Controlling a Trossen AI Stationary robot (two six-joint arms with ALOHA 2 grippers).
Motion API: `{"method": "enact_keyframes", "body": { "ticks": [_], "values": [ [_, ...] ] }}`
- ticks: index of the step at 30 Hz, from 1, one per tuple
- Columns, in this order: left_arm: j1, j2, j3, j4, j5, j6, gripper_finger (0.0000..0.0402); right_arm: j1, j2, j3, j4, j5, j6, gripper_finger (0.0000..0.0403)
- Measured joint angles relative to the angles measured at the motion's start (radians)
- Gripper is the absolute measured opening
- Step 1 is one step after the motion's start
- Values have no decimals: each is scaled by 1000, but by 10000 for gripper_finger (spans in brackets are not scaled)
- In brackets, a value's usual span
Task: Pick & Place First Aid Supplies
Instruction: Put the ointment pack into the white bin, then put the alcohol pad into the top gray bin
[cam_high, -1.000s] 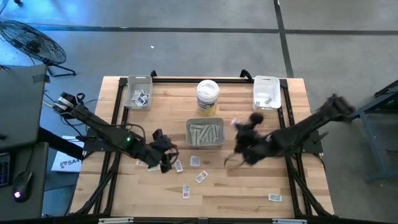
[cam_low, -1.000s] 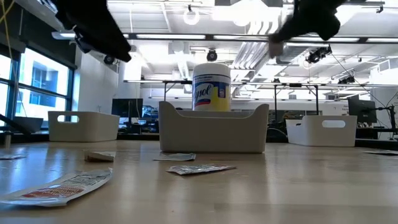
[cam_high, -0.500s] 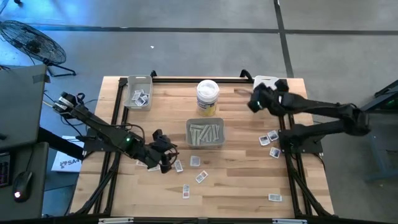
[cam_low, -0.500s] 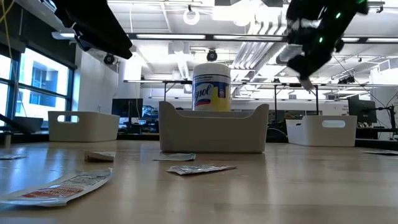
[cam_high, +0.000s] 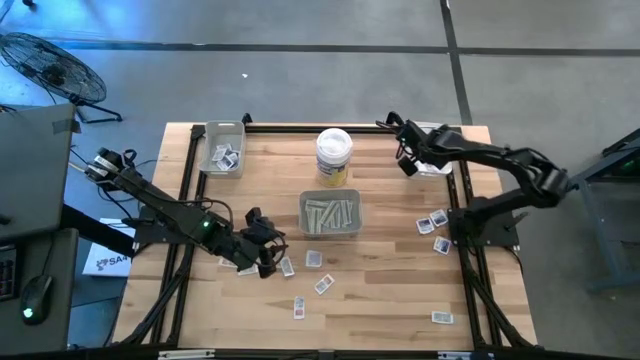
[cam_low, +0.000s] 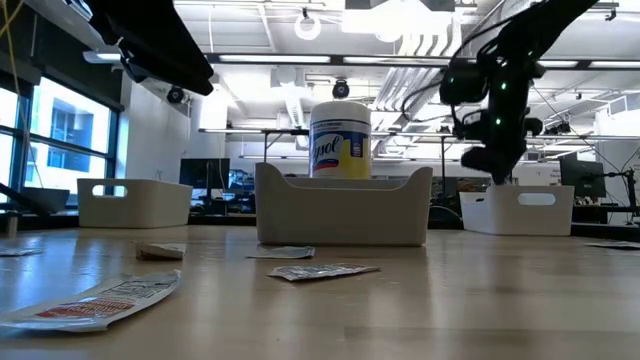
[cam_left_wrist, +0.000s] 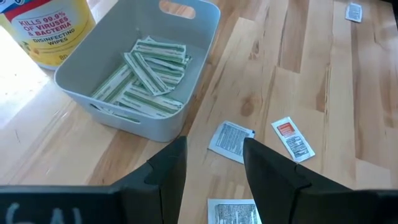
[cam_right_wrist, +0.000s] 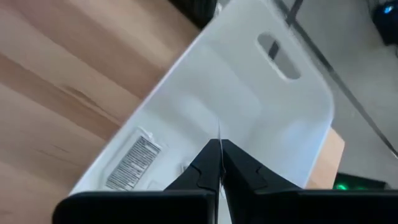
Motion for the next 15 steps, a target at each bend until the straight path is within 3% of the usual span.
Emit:
{"method": "enact_keyframes", "body": {
  "ticks": [8, 15],
  "values": [
    [0, 0, 0, 1, 3, 0, 156, -25, 97, 0, 0, 51, -25, 55],
    [0, 0, 0, 2, 3, 0, 156, 12, 15, 25, -33, 131, -106, 108]
  ]
}}
